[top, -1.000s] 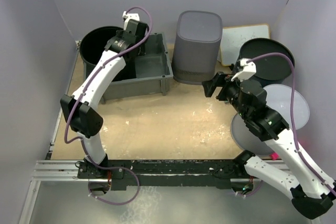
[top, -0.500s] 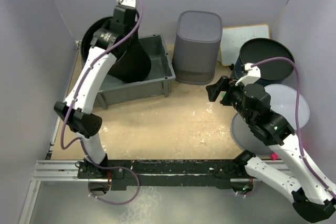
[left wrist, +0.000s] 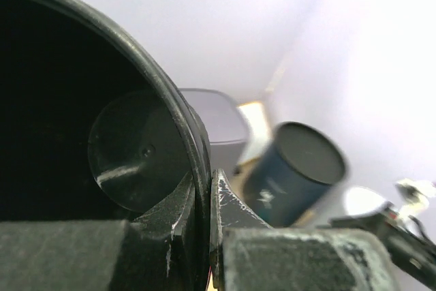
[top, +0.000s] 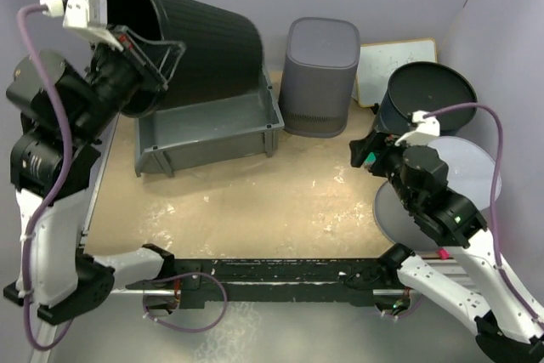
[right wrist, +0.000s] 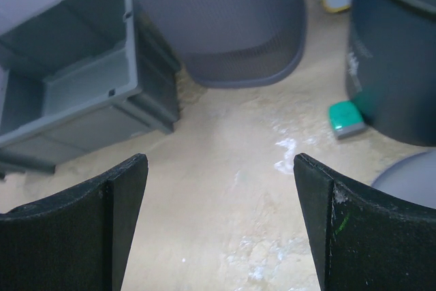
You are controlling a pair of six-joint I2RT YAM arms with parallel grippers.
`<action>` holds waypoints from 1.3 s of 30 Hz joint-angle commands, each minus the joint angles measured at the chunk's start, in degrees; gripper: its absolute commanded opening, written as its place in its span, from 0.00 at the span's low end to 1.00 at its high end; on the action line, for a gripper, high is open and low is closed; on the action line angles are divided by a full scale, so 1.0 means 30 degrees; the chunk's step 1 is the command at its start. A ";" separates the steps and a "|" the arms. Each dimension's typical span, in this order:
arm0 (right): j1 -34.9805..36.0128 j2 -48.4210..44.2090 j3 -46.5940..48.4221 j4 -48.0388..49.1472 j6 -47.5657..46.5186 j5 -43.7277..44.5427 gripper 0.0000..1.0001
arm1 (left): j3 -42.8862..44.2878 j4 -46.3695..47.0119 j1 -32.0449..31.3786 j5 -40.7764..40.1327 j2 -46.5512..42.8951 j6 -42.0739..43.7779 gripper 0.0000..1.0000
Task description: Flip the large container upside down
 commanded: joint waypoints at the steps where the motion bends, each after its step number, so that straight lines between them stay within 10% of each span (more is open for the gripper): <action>1: -0.0052 -0.1574 0.0590 -0.0488 0.0064 0.4133 0.89 | -0.4354 0.6294 -0.0032 0.7253 -0.1621 -0.3612 0.00; 11: -0.0053 -0.5649 0.0491 0.0232 -0.1501 0.8029 0.87 | -1.5964 1.6384 -0.0064 1.0486 -0.5954 -1.1040 0.00; 33: -0.0052 0.0474 0.1783 -0.0320 -0.2570 -0.0660 0.94 | -2.9734 1.6733 -0.5061 0.2621 -1.1795 -1.3839 0.00; 39: -0.0070 0.2644 0.1448 -0.1497 -0.1615 -0.6343 0.96 | -2.8212 1.0816 -0.5325 0.1090 -1.0614 -1.0874 0.48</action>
